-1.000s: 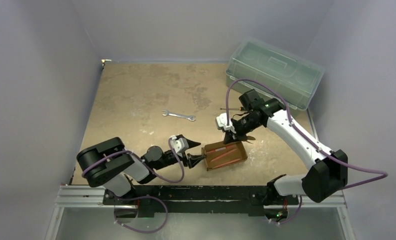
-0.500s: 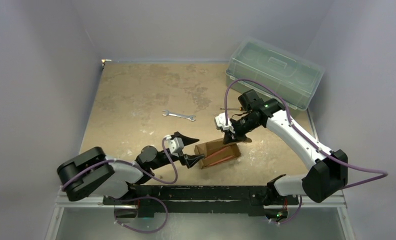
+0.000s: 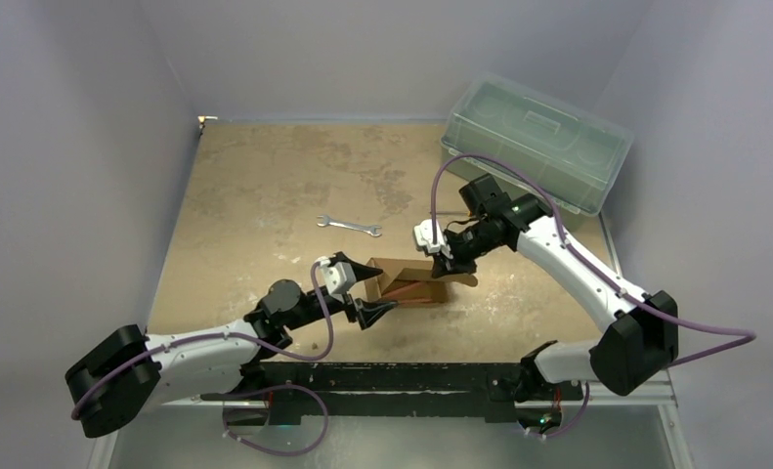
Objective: Fold the paper box
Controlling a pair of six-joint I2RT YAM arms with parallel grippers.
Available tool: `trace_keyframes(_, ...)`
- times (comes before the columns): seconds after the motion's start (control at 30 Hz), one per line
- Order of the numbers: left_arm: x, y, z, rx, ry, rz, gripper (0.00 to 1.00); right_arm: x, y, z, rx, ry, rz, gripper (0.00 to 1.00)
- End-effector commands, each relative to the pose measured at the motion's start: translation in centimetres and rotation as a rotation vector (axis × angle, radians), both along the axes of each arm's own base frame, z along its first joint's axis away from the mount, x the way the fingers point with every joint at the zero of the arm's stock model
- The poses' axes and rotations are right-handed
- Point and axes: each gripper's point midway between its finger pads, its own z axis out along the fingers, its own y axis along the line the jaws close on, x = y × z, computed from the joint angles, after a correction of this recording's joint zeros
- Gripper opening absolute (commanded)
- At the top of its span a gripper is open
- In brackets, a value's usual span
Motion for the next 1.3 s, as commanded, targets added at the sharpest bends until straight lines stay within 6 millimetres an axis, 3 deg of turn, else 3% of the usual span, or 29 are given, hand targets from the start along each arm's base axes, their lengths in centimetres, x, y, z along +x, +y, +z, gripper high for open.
trace_keyframes(0.0,-0.2,0.2,-1.3,0.023,0.066,-0.001,0.74,2.4,0.9,0.9,-0.009,-0.071,-0.074,0.0)
trace_keyframes(0.23,-0.5,1.4,-3.0,0.04,0.143,0.043,0.74,4.7,0.8,1.5,-0.048,-0.142,-0.166,0.0)
trace_keyframes(0.33,1.0,2.9,-2.5,0.025,0.207,0.175,0.74,5.2,0.4,1.6,-0.069,-0.169,-0.187,0.0)
trace_keyframes(0.43,2.0,4.2,-0.3,-0.041,0.233,0.274,0.74,5.6,0.1,1.8,-0.093,-0.198,-0.2,0.0)
trace_keyframes(0.53,2.2,4.2,2.7,-0.06,0.196,0.275,0.75,5.8,0.1,1.8,-0.112,-0.21,-0.189,0.0)
trace_keyframes(0.67,3.1,3.3,3.9,0.06,0.102,0.265,0.76,5.7,0.7,1.4,-0.134,-0.21,-0.163,0.0)
trace_keyframes(0.8,3.7,1.0,4.0,0.156,-0.032,0.18,0.77,5.5,1.1,1.1,-0.139,-0.21,-0.148,0.0)
trace_keyframes(0.97,4.5,-1.0,4.3,0.163,-0.12,0.13,0.75,5.3,1.6,1.0,-0.143,-0.204,-0.134,0.01)
trace_keyframes(1.27,5.4,-1.9,2.9,0.161,-0.137,0.128,0.57,4.9,1.9,1.1,-0.131,-0.195,-0.111,0.01)
